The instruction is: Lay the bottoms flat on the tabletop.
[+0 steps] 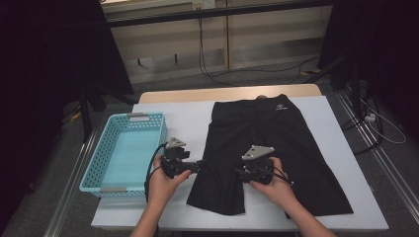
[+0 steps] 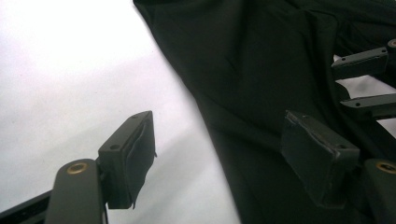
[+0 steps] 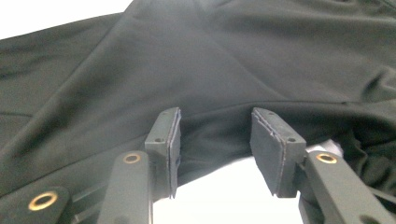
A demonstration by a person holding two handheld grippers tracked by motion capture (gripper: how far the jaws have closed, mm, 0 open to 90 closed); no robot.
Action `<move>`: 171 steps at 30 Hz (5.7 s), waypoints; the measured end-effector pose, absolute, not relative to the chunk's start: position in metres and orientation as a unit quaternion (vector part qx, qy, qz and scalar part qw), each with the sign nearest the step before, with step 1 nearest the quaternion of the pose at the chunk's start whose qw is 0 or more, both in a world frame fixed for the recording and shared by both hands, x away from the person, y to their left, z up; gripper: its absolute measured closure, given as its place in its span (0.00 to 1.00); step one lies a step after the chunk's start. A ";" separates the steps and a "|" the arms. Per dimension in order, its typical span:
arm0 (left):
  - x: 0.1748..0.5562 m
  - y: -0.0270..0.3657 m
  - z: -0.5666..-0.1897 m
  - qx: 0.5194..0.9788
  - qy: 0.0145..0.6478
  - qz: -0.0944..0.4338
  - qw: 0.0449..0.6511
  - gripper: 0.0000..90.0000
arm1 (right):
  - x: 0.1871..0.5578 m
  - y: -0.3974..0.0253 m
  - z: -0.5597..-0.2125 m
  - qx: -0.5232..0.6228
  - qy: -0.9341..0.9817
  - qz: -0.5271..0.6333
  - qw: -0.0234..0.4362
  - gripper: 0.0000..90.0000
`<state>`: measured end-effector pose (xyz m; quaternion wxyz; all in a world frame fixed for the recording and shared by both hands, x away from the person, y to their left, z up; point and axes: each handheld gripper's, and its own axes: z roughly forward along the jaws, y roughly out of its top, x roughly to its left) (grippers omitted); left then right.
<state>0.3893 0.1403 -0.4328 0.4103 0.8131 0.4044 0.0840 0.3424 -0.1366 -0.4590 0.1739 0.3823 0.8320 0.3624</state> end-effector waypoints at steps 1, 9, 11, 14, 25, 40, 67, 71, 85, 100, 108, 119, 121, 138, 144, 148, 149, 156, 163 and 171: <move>0.389 0.140 -0.433 0.813 0.405 0.084 0.410 0.30 | 0.342 -0.136 -0.459 0.385 0.830 0.363 0.174 0.59; 0.390 0.139 -0.434 0.815 0.403 0.081 0.407 0.29 | 0.335 -0.146 -0.456 0.392 0.837 0.356 0.137 0.97; 0.390 0.139 -0.435 0.819 0.400 0.081 0.403 0.29 | 0.335 -0.149 -0.455 0.396 0.836 0.358 0.127 0.98; 0.390 0.140 -0.435 0.816 0.404 0.083 0.405 0.29 | 0.331 -0.155 -0.453 0.398 0.837 0.357 0.114 0.98; 0.390 0.137 -0.435 0.822 0.400 0.089 0.395 0.27 | 0.320 -0.176 -0.452 0.411 0.835 0.350 0.109 0.97; 0.370 0.141 -0.448 0.849 0.391 0.080 0.346 0.52 | 0.321 -0.160 -0.444 0.388 0.828 0.371 0.164 0.50; 0.351 0.155 -0.440 0.846 0.423 0.036 0.323 1.00 | 0.325 -0.140 -0.441 0.360 0.834 0.384 0.165 0.41; 0.347 0.164 -0.441 0.844 0.433 0.036 0.315 1.00 | 0.331 -0.132 -0.441 0.354 0.835 0.388 0.165 0.37; 0.358 0.158 -0.435 0.819 0.420 0.098 0.378 0.41 | 0.319 -0.088 -0.443 0.285 0.857 0.415 0.113 0.47; 0.371 0.153 -0.433 0.819 0.426 0.105 0.370 0.31 | 0.291 -0.030 -0.460 0.167 0.893 0.415 0.051 1.00; 0.371 0.154 -0.434 0.818 0.429 0.104 0.369 0.31 | 0.281 -0.028 -0.457 0.139 0.900 0.412 0.007 1.00; 0.364 0.152 -0.438 0.823 0.421 0.064 0.375 0.34 | 0.286 -0.045 -0.445 0.168 0.890 0.420 0.055 0.67; 0.363 0.149 -0.438 0.824 0.417 0.051 0.381 0.36 | 0.292 -0.057 -0.442 0.196 0.883 0.423 0.065 0.60; 0.366 0.123 -0.449 0.842 0.394 0.036 0.367 0.94 | 0.321 -0.113 -0.444 0.307 0.861 0.385 0.128 0.53; 0.374 0.134 -0.434 0.824 0.406 0.048 0.391 1.00 | 0.322 -0.118 -0.445 0.312 0.861 0.380 0.129 0.53; 0.378 0.142 -0.432 0.813 0.414 0.037 0.408 1.00 | 0.322 -0.122 -0.443 0.317 0.858 0.381 0.133 0.52; 0.376 0.139 -0.433 0.814 0.409 0.044 0.411 0.97 | 0.322 -0.123 -0.444 0.318 0.858 0.380 0.134 0.52; 0.372 0.115 -0.452 0.842 0.388 0.059 0.370 0.62 | 0.321 -0.126 -0.444 0.323 0.858 0.374 0.137 0.50; 0.374 0.109 -0.449 0.848 0.379 0.055 0.367 1.00 | 0.321 -0.130 -0.445 0.326 0.858 0.371 0.141 0.49; 0.384 0.124 -0.428 0.813 0.397 0.067 0.420 1.00 | 0.320 -0.142 -0.441 0.339 0.851 0.370 0.153 0.49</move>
